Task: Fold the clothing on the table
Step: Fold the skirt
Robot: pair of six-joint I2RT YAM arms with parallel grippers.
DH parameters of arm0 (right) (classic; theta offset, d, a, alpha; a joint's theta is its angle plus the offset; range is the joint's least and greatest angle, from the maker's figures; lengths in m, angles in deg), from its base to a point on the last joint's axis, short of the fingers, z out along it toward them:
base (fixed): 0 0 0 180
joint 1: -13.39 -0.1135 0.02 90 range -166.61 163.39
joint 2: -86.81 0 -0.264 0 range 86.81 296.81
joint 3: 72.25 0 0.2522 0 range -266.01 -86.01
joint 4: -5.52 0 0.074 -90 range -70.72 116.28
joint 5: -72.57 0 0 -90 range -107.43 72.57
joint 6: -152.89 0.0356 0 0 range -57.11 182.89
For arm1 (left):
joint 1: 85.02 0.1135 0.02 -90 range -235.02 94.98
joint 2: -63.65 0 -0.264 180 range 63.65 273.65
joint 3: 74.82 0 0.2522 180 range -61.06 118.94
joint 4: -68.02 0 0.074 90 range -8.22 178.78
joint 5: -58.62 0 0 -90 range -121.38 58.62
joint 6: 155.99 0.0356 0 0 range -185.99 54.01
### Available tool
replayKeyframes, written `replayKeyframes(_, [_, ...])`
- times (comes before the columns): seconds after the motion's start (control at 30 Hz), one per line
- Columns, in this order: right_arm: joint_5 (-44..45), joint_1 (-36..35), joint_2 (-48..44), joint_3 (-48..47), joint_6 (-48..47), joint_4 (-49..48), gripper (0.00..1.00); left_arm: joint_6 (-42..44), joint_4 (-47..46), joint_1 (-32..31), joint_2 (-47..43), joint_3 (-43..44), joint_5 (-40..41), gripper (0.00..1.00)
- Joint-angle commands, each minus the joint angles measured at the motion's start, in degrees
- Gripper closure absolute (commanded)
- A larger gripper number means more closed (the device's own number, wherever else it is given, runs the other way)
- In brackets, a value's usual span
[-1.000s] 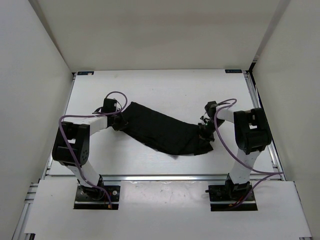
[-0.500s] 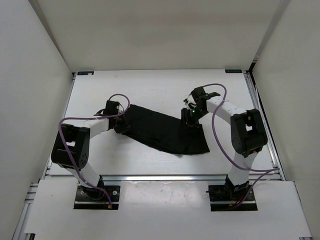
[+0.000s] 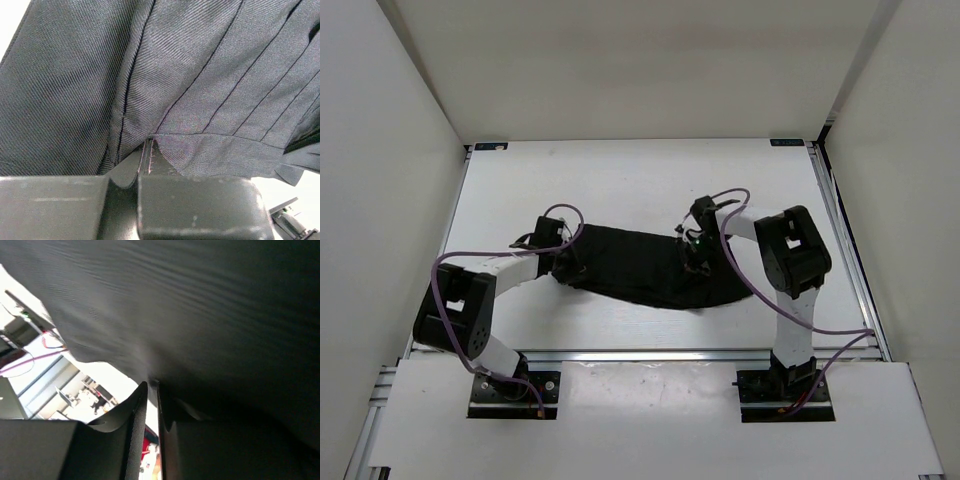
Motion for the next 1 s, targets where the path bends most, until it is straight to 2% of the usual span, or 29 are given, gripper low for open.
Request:
replayKeyframes(0.0, [3.63,2.15,-2.07,6.08,-2.17,3.69,0.83,0.22,2.9,1.37,-1.68,-2.04,0.43,1.0])
replayKeyframes(0.2, [11.36,8.3,-5.32,14.97,-3.57,3.95,0.84,1.1,4.04,3.22,-3.52,-3.71,0.6,1.0])
replayKeyframes(0.37, [14.71,10.77,-5.24,15.16,-5.76,6.23,0.85,1.71,4.22,3.83,-5.02,-5.11,0.07,1.0])
replayKeyframes(0.47, [15.33,11.04,-7.34,11.4,-6.47,8.17,0.82,1.1,4.22,3.84,-5.72,-5.55,-0.8,1.0])
replayKeyframes(0.5, [14.02,11.21,-7.87,10.16,-6.82,8.08,0.8,0.84,4.48,3.75,-5.63,-5.21,-0.72,1.0])
replayKeyframes(0.6, [11.73,12.09,-11.73,2.69,-5.94,8.78,0.63,-0.74,3.34,4.54,-6.16,-3.81,-6.41,1.0])
replayKeyframes(0.67, [11.81,12.7,-13.05,-4.15,-4.63,10.1,0.57,-1.53,3.78,5.94,-6.78,0.75,-9.05,1.0])
replayKeyframes(0.73, [13.56,14.28,-14.2,-7.15,-4.54,10.63,0.53,-1.36,4.57,7.0,-6.34,5.75,-11.7,1.0])
replayKeyframes(0.8, [14.44,16.65,-16.47,-8.4,-4.54,11.16,0.49,-0.66,5.8,9.01,-6.16,10.43,-15.12,0.95])
replayKeyframes(0.83, [14.62,17.62,-16.83,-7.88,-4.8,11.42,0.47,-0.14,6.32,9.46,-6.33,12.96,-15.3,0.9])
replayKeyframes(0.93, [17.69,21.83,-19.29,-5.15,-5.33,11.95,0.45,2.67,9.31,13.14,-5.55,17.81,-13.3,0.75])
replayKeyframes(0.97, [19.09,22.2,-19.56,-3.49,-5.59,12.12,0.45,3.81,9.93,13.68,-5.55,18.52,-12.5,0.74])
